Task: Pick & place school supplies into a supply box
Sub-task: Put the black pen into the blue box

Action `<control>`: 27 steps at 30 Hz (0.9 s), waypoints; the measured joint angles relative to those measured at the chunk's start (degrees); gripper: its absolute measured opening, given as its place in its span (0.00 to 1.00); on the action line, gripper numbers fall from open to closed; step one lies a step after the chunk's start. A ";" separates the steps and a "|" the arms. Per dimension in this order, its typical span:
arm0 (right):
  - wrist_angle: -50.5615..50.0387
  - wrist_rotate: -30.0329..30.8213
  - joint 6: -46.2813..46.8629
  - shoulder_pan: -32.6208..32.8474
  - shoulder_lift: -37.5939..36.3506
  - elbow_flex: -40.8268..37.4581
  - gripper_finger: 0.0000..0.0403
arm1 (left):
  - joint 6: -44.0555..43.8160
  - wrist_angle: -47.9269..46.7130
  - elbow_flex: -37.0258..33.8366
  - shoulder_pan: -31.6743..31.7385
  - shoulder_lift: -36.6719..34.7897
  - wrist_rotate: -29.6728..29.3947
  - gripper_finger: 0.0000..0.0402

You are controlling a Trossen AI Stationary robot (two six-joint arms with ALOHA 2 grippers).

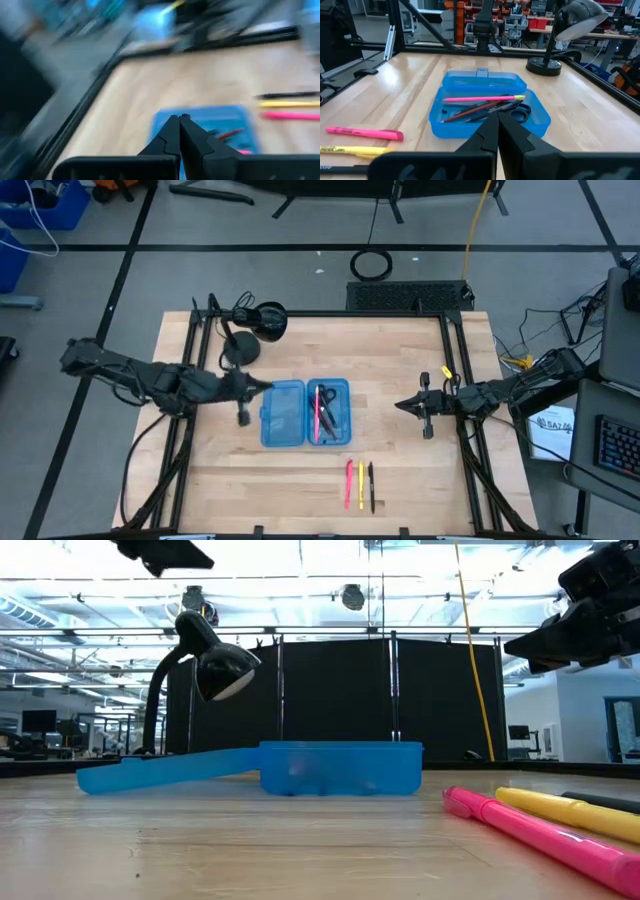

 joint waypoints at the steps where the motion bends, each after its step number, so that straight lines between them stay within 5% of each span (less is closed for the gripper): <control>1: -0.14 0.01 0.00 0.00 0.05 0.00 0.00 | 3.95 5.01 -2.91 1.44 -2.19 5.37 0.01; 4: 0.12 0.02 0.42 -0.02 0.09 -0.04 0.00 | 8.65 15.25 -9.64 5.50 -8.57 19.18 0.01; 6: 0.15 0.04 1.17 -0.02 0.09 -0.04 0.00 | 7.26 18.13 -13.39 7.22 -11.72 23.39 0.01; 13: 0.39 0.03 1.40 -0.01 0.09 -0.04 0.00 | 3.82 19.71 -24.89 8.48 -16.74 22.59 0.00; 18: 0.12 0.05 1.95 -0.01 0.34 -0.04 0.00 | 13.38 40.18 -34.30 9.68 -17.29 23.05 0.00; 23: 0.67 0.46 2.98 -0.02 1.04 -0.07 0.00 | 13.94 45.67 -39.97 12.62 -17.18 25.60 0.01; 27: 3.18 9.75 2.60 0.00 1.14 -0.07 0.00 | 13.12 43.66 -40.44 13.57 -17.16 22.83 0.02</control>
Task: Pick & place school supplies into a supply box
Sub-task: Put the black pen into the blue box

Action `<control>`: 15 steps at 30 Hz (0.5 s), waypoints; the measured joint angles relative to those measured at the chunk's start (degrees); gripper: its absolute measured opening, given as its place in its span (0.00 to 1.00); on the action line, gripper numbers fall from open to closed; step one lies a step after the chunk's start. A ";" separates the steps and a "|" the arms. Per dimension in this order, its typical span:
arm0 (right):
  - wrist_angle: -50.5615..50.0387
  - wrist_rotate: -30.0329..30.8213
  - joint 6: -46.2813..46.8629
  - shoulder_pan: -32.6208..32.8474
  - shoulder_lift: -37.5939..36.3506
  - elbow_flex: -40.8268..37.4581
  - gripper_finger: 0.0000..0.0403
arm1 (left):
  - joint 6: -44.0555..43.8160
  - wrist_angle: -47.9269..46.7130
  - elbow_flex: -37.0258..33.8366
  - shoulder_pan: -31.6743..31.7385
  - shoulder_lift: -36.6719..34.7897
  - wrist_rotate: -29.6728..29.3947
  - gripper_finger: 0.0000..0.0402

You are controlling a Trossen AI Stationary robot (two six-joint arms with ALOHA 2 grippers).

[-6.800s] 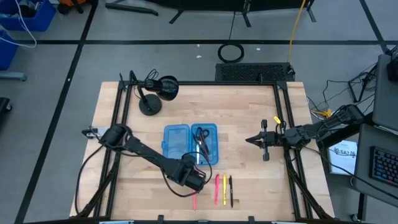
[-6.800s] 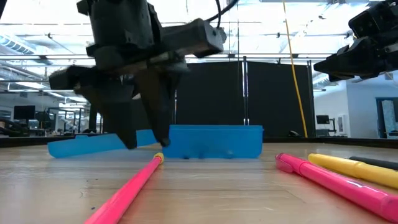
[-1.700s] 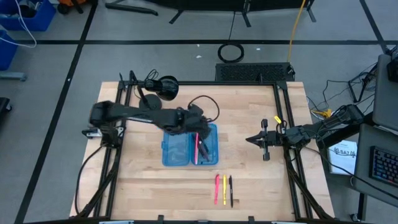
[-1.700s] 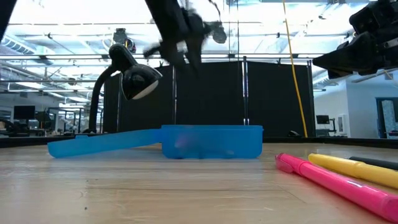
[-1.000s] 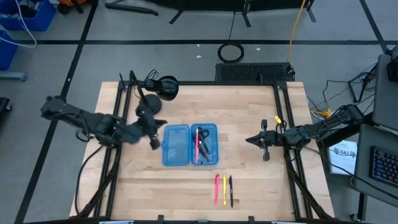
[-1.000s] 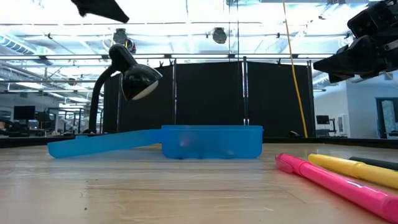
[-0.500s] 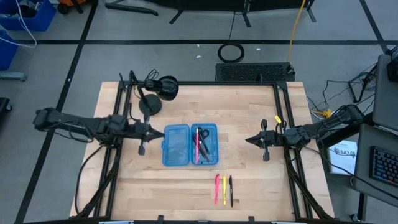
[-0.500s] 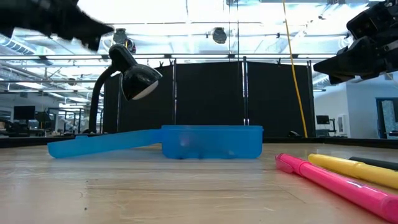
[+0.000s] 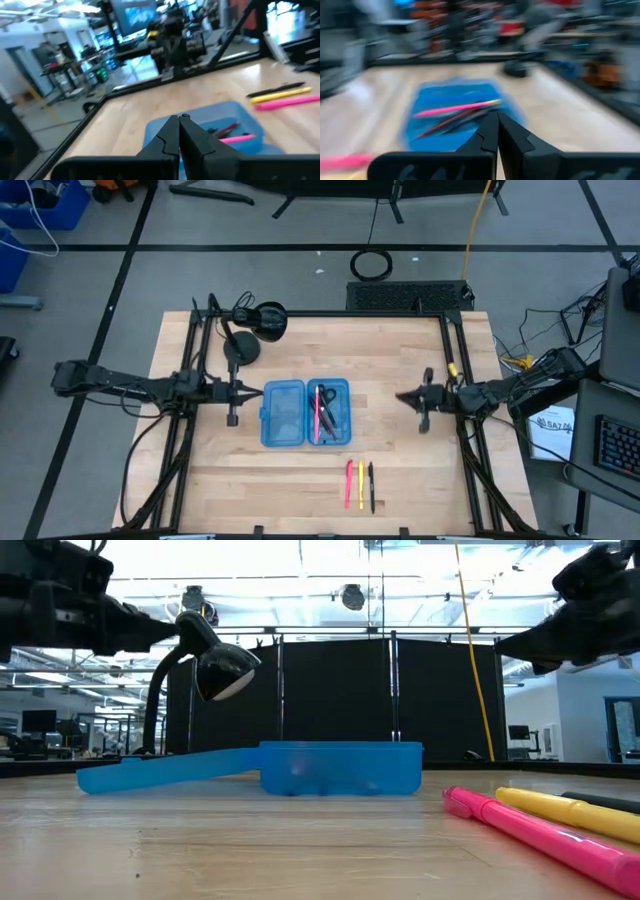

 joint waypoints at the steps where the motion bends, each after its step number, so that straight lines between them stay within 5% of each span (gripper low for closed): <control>1: 0.74 4.03 -0.14 -0.02 0.00 0.00 0.00 | 0.14 -0.14 0.00 0.15 0.00 -0.89 0.03; 3: 2.28 10.12 -0.92 -0.04 0.00 -0.02 0.00 | 0.48 0.16 0.00 0.52 -0.02 -2.57 0.04; 8: 3.67 14.27 -0.75 0.01 0.19 3.06 0.00 | 0.14 0.27 0.00 1.29 -0.02 -7.06 0.04; 15: -10.18 12.06 5.80 3.87 13.67 24.54 0.00 | -0.02 -1.80 0.00 1.58 -0.02 -14.49 0.02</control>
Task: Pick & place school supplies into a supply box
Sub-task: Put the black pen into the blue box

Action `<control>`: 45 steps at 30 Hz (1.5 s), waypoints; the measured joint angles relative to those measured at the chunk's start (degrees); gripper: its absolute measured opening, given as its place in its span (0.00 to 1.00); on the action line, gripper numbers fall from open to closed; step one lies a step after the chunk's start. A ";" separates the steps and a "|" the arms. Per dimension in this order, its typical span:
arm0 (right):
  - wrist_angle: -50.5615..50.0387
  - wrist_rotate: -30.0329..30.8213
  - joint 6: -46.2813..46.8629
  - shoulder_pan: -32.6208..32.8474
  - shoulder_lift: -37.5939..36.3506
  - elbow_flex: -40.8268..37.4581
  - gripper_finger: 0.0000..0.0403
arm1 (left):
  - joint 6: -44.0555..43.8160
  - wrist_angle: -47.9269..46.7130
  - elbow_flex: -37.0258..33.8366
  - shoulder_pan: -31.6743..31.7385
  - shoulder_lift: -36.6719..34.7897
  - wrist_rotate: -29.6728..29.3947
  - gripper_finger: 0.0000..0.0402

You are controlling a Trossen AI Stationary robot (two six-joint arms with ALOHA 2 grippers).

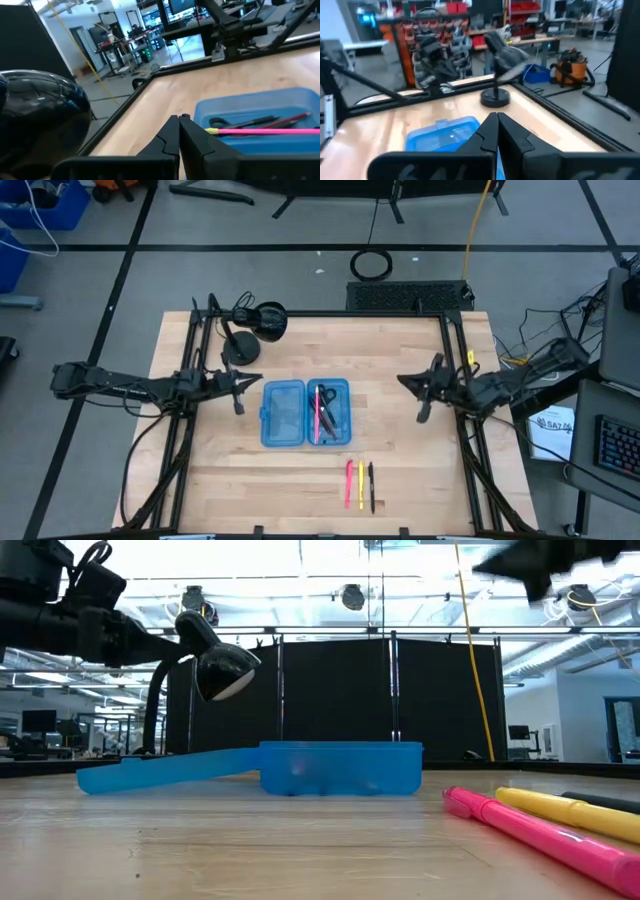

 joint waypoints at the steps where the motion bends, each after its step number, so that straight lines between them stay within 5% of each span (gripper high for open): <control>1: -2.52 1.46 0.49 1.22 4.01 4.39 0.00 | 0.41 0.00 0.00 0.00 0.00 -0.11 0.03; 6: -23.15 11.57 4.99 5.87 24.53 30.15 0.00 | 1.89 2.03 0.00 0.00 0.00 -0.13 0.08; 9: -38.33 12.22 13.32 6.93 35.29 46.98 0.00 | 2.29 5.09 0.00 0.00 0.02 -0.13 0.08; 15: -66.37 0.25 34.57 6.68 55.19 75.52 0.00 | 4.67 5.58 0.04 0.00 -0.02 -0.05 0.05; 19: -82.36 -16.96 55.42 6.05 66.86 88.08 0.00 | 4.45 3.95 0.02 -0.02 0.02 0.33 0.04; 24: -87.58 -34.61 78.38 8.59 79.09 89.90 0.00 | 4.32 3.89 0.02 -0.02 0.02 0.39 0.04; 27: -86.25 -38.41 87.28 10.19 84.68 89.90 0.00 | 4.21 3.89 0.02 -0.02 0.02 0.42 0.06; 33: -80.55 -39.50 98.33 13.22 92.77 89.88 0.00 | 3.13 3.91 0.02 -0.02 0.00 0.48 0.05; 45: -78.45 -28.66 108.73 17.22 94.38 89.90 0.08 | -1.12 3.63 0.02 -0.02 0.02 0.50 0.02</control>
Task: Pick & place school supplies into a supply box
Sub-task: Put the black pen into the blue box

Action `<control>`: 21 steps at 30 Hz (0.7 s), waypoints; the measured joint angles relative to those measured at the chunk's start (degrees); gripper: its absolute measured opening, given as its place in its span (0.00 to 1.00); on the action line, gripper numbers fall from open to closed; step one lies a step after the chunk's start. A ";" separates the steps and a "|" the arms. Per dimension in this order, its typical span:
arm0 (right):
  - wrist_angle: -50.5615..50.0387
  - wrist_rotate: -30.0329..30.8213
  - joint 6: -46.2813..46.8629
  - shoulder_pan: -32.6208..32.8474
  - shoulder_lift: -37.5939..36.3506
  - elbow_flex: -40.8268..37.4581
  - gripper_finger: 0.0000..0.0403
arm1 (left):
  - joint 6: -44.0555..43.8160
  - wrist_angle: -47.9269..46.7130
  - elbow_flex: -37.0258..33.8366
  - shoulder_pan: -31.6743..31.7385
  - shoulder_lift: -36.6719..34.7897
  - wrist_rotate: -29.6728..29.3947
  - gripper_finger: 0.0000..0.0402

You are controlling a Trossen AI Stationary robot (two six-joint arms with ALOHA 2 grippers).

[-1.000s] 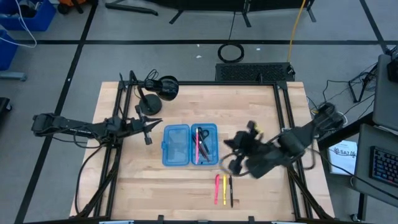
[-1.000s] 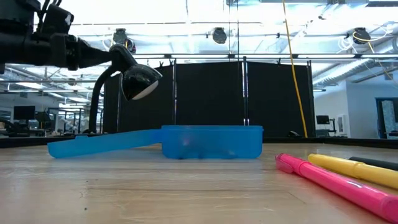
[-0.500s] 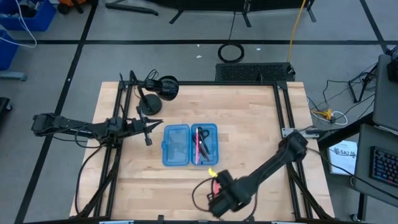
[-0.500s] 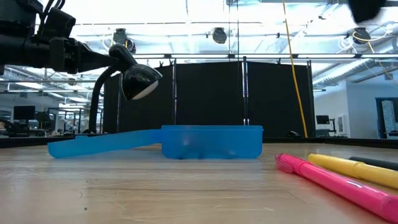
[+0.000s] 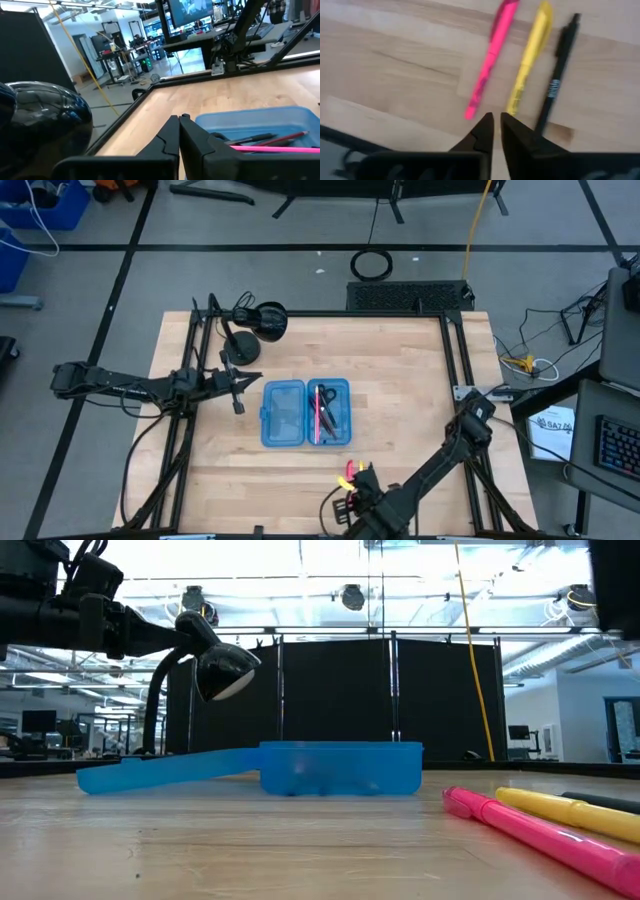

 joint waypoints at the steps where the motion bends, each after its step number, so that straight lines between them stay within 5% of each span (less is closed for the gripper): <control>1: -0.85 -0.39 -0.02 0.21 0.04 0.00 0.10 | -0.16 -0.04 0.00 0.00 0.00 0.00 0.04; 11: -4.72 -8.21 3.75 -0.51 -0.05 -2.53 0.37 | -0.22 -0.08 0.00 0.00 -0.01 -0.02 0.10; 21: 4.25 -14.07 -2.09 -3.01 0.00 -14.62 0.37 | -0.31 -0.42 0.00 0.00 -0.01 -0.02 0.10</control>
